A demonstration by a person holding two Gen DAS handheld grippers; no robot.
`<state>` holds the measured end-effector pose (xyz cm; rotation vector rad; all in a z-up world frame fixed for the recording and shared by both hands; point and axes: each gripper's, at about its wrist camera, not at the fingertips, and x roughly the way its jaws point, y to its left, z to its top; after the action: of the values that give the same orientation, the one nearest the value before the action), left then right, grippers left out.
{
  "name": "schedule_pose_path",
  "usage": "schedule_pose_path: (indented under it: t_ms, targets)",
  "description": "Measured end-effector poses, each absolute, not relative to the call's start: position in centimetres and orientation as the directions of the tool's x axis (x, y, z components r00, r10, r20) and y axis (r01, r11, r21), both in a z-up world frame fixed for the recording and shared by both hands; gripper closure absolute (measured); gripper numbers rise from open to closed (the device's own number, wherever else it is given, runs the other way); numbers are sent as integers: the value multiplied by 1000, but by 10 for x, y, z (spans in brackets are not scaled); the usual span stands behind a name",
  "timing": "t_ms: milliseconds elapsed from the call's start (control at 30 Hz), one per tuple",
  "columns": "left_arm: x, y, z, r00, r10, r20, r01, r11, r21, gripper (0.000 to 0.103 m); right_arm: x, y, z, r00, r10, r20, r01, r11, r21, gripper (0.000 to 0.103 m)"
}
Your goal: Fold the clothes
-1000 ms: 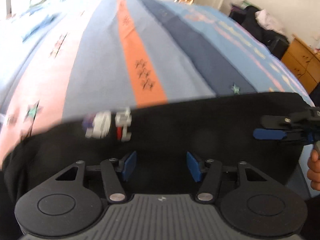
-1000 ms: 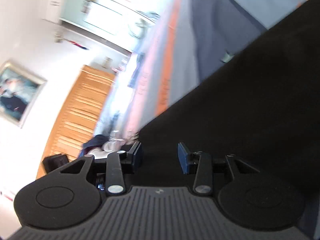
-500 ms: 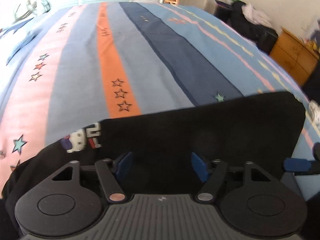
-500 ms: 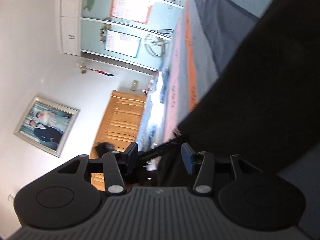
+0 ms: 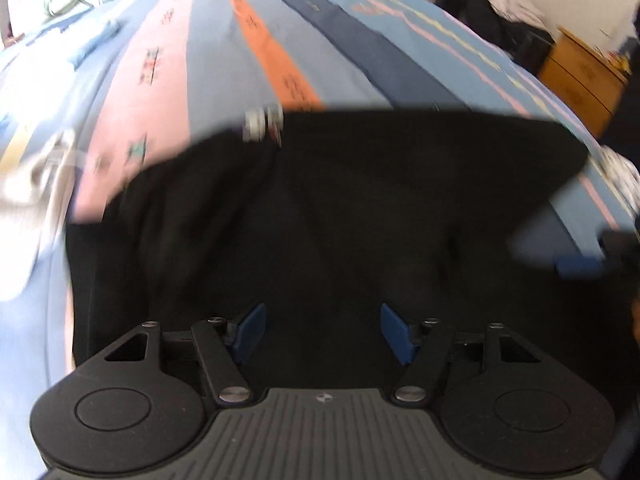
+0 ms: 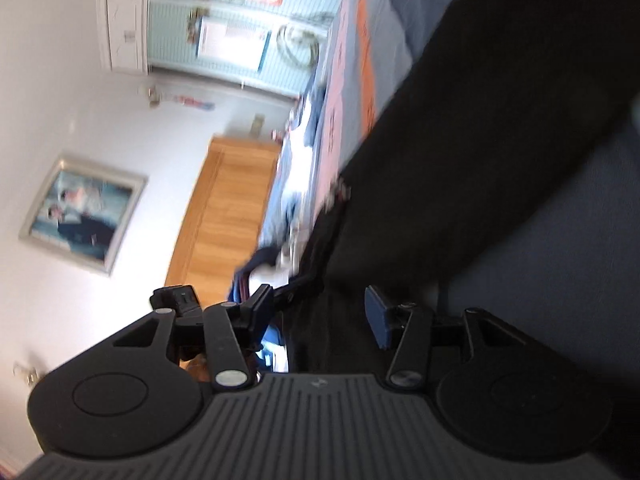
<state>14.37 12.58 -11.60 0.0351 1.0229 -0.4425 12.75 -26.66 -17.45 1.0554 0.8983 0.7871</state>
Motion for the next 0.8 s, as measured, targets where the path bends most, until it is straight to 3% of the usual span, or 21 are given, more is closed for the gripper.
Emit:
schedule_pose_path:
  t_ms: [167,200,267,433,500,533,567,600,667,800]
  targets:
    - [73,154,-123,455,-337,-824,354,918,-180,36,82,-263,-170,404,884,-233,-115,302,946,49]
    - [67,166,-130,458,-291,-840,306,939,-159,34,75,-264,-170,404,884,-235,-108,301,948,49]
    - [59,188,-146,463,-153,-873,195,978,-68,39,65,-265,-170,408,880,-245,-96,308,947,48]
    - [41,217,-135,415,-175,-893,177,978,-109,47,56,-277,-175,428,856,-288,-55,343,938,48]
    - [40,221,-118,470,-232,-852,183,969,-163,42,59,-275,-175,427,855,-295,-56,351,935,47]
    - [44,224,-115,496,-247,-832,179,967,-180,33,61,-273,-175,424,857,-294,-61,351,934,47]
    - [52,225,-120,478,-209,-853,154,976,-153,32,63,-269,-175,419,858,-297,-63,353,933,47]
    - [62,224,-131,423,-149,-894,130,986,-103,38,64,-267,-177,415,857,-306,-58,361,931,47]
    - [69,226,-130,424,-169,-890,161,981,-110,38,66,-264,-181,411,852,-325,-42,374,927,47]
    - [90,260,-87,593,-386,-707,181,919,-350,34,63,-263,-186,403,855,-327,-40,373,927,47]
